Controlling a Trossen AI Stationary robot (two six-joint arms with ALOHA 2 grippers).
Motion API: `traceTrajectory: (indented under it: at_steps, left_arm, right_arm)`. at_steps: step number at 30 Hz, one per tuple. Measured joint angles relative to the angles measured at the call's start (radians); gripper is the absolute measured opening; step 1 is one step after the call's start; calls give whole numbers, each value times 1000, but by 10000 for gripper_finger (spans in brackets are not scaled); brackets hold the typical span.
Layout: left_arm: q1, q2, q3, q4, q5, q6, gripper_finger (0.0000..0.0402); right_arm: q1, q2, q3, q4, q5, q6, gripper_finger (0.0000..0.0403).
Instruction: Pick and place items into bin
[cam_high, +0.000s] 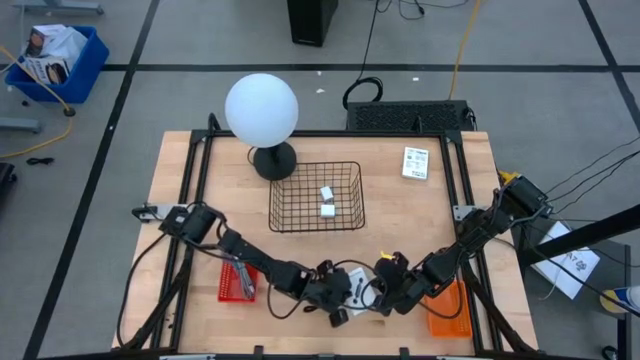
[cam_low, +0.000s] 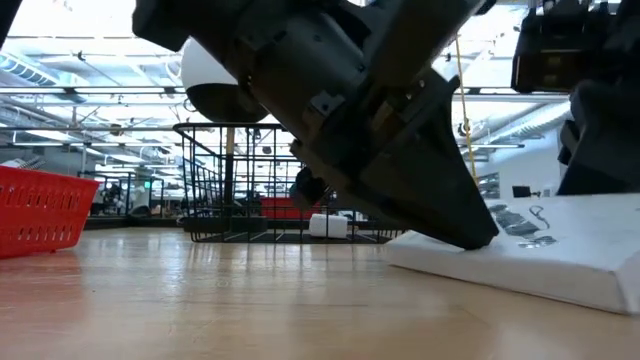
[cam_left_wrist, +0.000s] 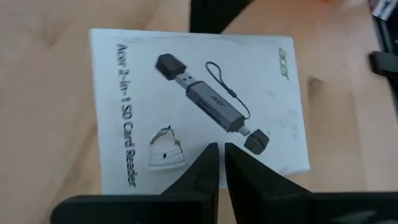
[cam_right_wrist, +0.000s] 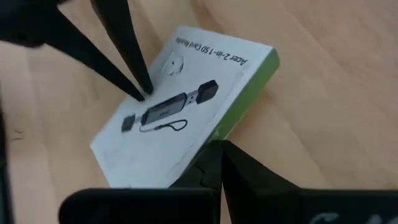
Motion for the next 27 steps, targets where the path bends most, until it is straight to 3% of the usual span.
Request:
traceTrajectory:
  at_steps: [12, 27]
  left_arm:
    - [-38, 1, -1, -7, -14, 5, 35]
    - [-93, 3, -3, -11, -143, 54, 35]
  right_arm:
    - [13, -2, 3, 75, 3, -45, 0]
    - [32, -5, 6, 172, -2, -44, 0]
